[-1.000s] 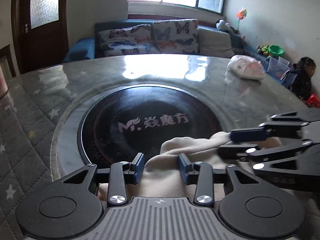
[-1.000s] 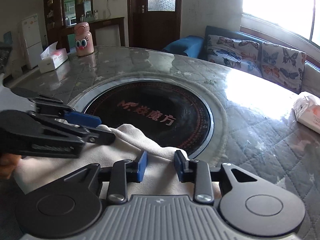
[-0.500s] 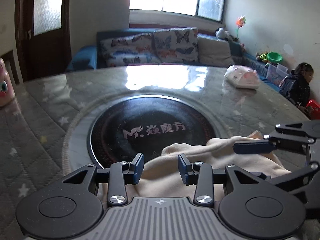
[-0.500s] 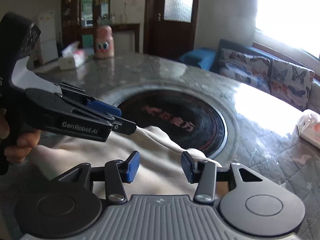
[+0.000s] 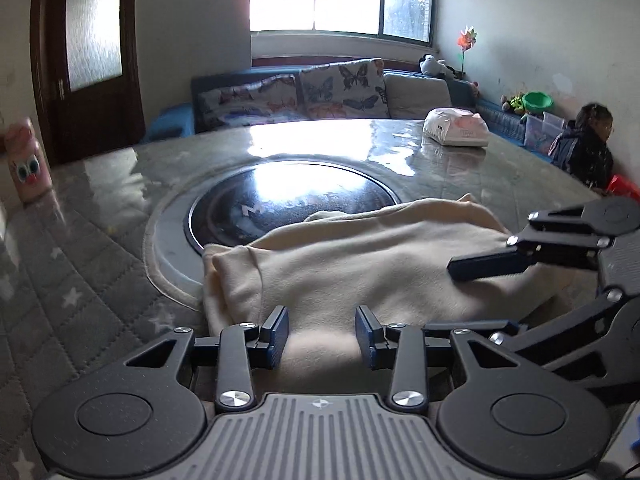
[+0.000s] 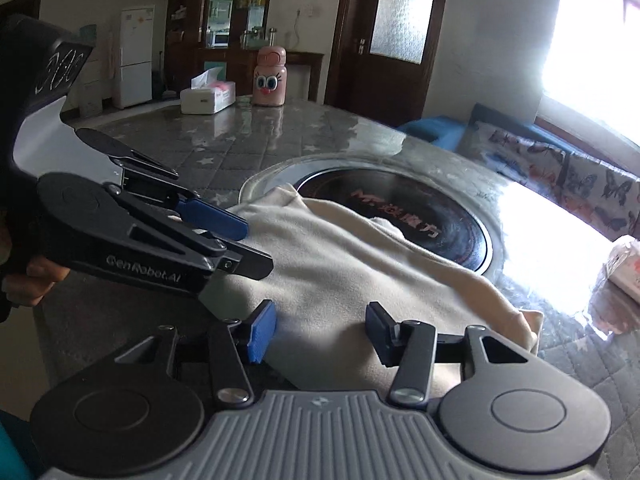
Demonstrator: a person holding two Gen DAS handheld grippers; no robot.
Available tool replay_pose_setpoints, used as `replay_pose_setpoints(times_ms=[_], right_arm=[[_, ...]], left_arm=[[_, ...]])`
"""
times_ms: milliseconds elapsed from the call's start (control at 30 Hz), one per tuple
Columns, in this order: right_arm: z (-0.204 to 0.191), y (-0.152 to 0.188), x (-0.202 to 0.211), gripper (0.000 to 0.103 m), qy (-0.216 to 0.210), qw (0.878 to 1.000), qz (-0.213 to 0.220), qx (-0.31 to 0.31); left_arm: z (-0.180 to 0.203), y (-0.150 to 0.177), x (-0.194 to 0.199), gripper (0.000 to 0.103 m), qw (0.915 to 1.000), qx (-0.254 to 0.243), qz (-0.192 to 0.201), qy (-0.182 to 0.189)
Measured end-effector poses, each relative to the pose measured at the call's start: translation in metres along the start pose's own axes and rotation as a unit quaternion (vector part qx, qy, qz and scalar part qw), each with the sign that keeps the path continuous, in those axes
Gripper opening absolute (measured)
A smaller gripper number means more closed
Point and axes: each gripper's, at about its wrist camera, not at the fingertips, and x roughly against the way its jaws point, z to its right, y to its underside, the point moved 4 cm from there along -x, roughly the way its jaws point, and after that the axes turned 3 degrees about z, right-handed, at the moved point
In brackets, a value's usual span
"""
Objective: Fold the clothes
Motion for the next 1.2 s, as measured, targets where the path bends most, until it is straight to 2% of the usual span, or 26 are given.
replay_pose_setpoints(times_ms=[167, 333, 567, 700, 933, 1100, 1200], right_arm=[[0.01, -0.004, 0.021, 0.051, 0.017, 1.0, 0.018, -0.013], [0.022, 0.017, 0.018, 0.05, 0.034, 0.999, -0.015, -0.031], [0.032, 0.011, 0.036, 0.05, 0.036, 0.998, 0.007, -0.051], [0.041, 0.02, 0.038, 0.049, 0.057, 0.996, -0.001, -0.067], [0.048, 0.023, 0.044, 0.048, 0.062, 0.995, 0.006, -0.08], [0.05, 0.034, 0.032, 0.048, 0.059, 0.994, -0.019, -0.09], [0.053, 0.029, 0.038, 0.05, 0.054, 0.994, -0.01, -0.09]], left_arm=[[-0.001, -0.005, 0.012, 0.04, 0.9998, 0.001, 0.019, -0.003], [-0.003, 0.007, 0.006, 0.04, 1.0, 0.002, 0.002, -0.006], [-0.006, -0.001, 0.019, 0.041, 0.9998, 0.013, 0.015, -0.01], [-0.01, 0.009, 0.015, 0.042, 0.9997, 0.018, -0.001, -0.015], [-0.011, 0.003, 0.021, 0.043, 0.9996, 0.018, 0.01, -0.017], [-0.019, 0.012, 0.013, 0.046, 0.9989, 0.045, -0.01, -0.014], [-0.022, 0.007, 0.016, 0.051, 0.9981, 0.058, -0.014, -0.014]])
